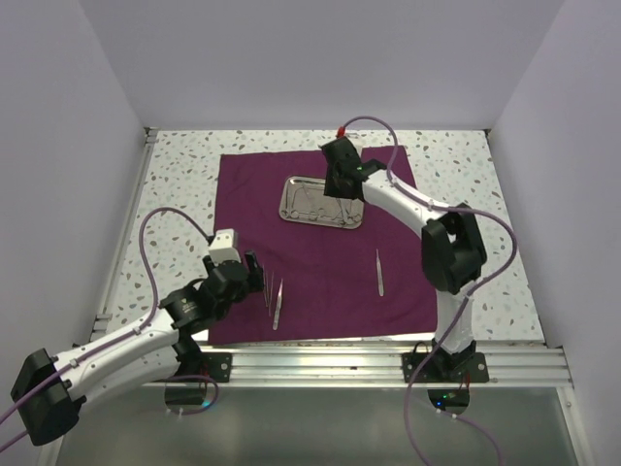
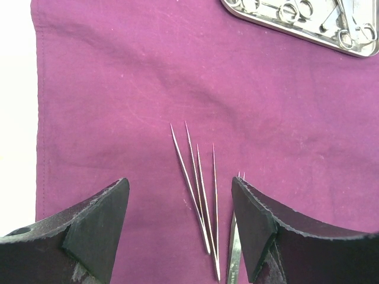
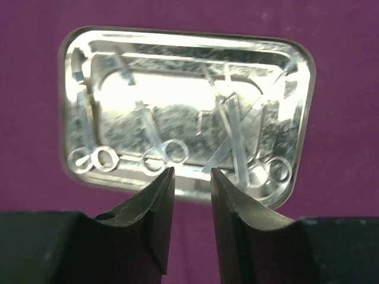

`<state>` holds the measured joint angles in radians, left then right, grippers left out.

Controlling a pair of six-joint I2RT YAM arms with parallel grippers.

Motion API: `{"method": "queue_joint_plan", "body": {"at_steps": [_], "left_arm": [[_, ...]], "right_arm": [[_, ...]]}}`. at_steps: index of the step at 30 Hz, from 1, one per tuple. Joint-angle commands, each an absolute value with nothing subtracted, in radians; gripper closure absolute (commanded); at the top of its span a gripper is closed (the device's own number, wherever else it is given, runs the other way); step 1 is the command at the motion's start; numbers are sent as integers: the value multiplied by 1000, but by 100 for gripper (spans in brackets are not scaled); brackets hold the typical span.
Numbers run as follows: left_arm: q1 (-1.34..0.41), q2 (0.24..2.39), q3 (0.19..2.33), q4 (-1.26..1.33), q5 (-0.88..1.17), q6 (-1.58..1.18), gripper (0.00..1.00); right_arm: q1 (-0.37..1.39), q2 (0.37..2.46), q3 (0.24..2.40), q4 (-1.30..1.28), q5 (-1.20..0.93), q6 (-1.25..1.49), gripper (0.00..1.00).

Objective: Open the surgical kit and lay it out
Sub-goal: Pick up the medical item from the container.

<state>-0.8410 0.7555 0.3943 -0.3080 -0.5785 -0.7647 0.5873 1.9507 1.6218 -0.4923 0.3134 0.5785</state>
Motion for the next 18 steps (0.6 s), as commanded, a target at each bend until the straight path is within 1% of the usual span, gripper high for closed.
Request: {"method": "queue_joint_plan", "body": {"at_steps": [1,6,9,18], "left_arm": [[-847,764,385,-264,-577,-747,26],[-845,767,385,-256,-571,-739,26],[-845,767,387,-256,-569,-738,27],[-845,781,387,-252,-568,-733,26]], "right_arm": [[537,2032,1749,-571,337,531,65],[505,2178,1889,-614,328,505,65],[500,2221,1945,-630,330,495,65],[485,2339,2028,-644,314,495,63]]}}
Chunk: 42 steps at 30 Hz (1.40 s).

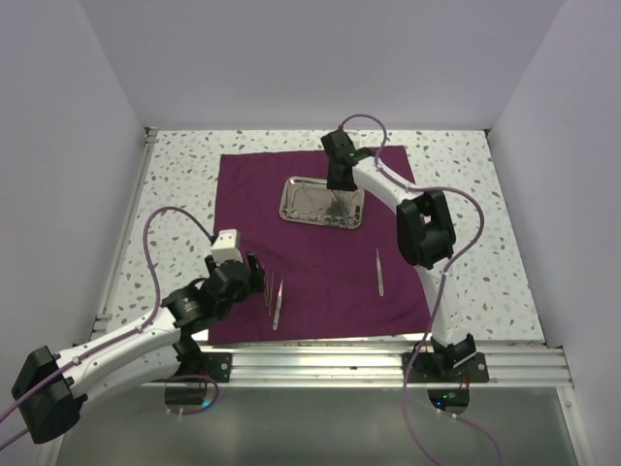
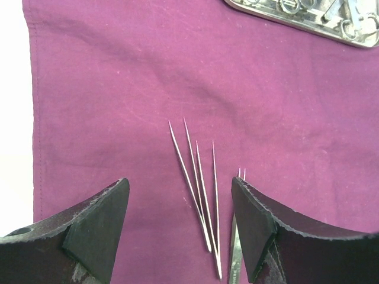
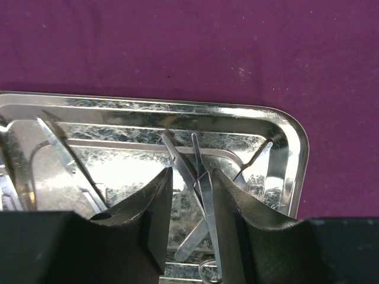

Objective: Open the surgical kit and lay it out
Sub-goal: Pick up the medical item from the container.

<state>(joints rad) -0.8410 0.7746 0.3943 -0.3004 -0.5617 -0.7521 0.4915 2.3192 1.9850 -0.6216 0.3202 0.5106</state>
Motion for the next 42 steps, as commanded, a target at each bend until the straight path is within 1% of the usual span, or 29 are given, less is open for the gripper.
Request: {"method": "queue_joint_plan", "body": {"at_steps": [1,8,10,11,16,17,19,20,22,28,37,42], "left_arm": [[-845,782,387,-252,-568,-733,26],[-847,796,393,-250,-569,-732,26],[-847,801,393,-250,-571,-732,26],[-847,802,394,-252,-572,-732,27],[-847,811,394,-252,-574,-732,26],[-847,813,396,-252,-574,-732,26],[-847,816,397,-252,-575,-732,27],[-847,818,397,-250,-575,-733,26],[-847,819,397,-250,-575,-732,26],[-847,821,397,-252,-577,-732,27],[-845,822,397,-253,-577,-735,27],[-845,821,399,-253,-578,-735,27]], "right_arm": [[483,2344,2026,-641,313,497,63],[468,2372,2006,-618,285,502,63],[465,2379,2003,-612,272,502,65],[466,2384,2003,-611,270,505,68],[463,2401,1991,-598,253,508,76],[463,2401,1988,-595,250,511,82],[460,2401,1971,-581,238,512,88],[459,2401,1967,-581,236,512,93],[457,2402,1956,-577,232,514,100],[454,2372,1945,-578,229,512,100],[451,2243,1953,-603,232,502,100],[453,2177,1921,-598,232,500,100]]}}
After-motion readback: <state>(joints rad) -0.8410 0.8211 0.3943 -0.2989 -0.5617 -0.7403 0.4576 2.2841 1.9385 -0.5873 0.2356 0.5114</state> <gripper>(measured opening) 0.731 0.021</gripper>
